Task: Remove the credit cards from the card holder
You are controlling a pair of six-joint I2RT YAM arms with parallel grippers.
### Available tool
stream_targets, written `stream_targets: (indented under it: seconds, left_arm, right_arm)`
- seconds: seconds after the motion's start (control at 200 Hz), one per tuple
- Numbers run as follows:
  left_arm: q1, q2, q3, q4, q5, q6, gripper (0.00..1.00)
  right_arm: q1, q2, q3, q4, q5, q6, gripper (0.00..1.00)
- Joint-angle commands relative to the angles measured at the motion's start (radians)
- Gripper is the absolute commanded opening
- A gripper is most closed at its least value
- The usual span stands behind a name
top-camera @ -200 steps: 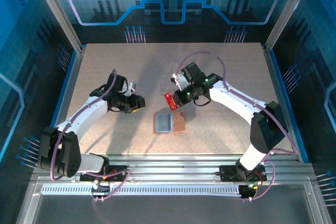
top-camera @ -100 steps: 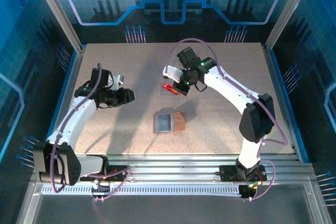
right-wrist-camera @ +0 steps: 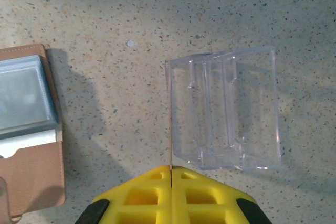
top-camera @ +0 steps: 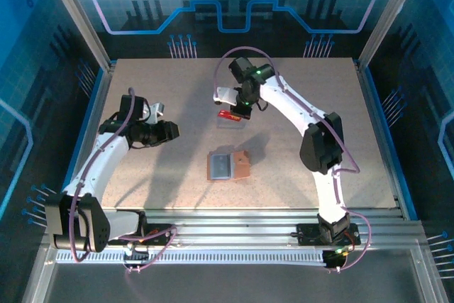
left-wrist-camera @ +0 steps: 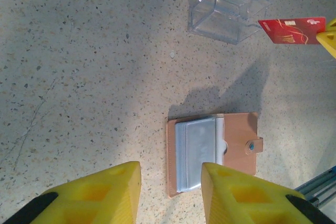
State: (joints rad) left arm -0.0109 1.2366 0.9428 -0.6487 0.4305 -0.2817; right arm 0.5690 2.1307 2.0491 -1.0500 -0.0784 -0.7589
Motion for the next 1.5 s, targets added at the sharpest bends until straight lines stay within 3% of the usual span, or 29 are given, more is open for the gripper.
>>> stream_targets:
  seconds: [0.0,0.805,1.491]
  left_arm:
    - [0.008,-0.015,-0.012,0.01,0.008,-0.006,0.37]
    - [0.01,0.006,-0.025,0.051,0.004,-0.042,0.4]
    - [0.011,0.021,-0.027,0.049,0.037,-0.039,0.41]
  right_arm:
    - [-0.011,0.048,0.08,-0.074,0.03,-0.041,0.0]
    - [-0.013,0.278,0.308,-0.148,0.077,-0.06,0.0]
    - [-0.012,0.254,0.284,-0.222,0.106,-0.071,0.0]
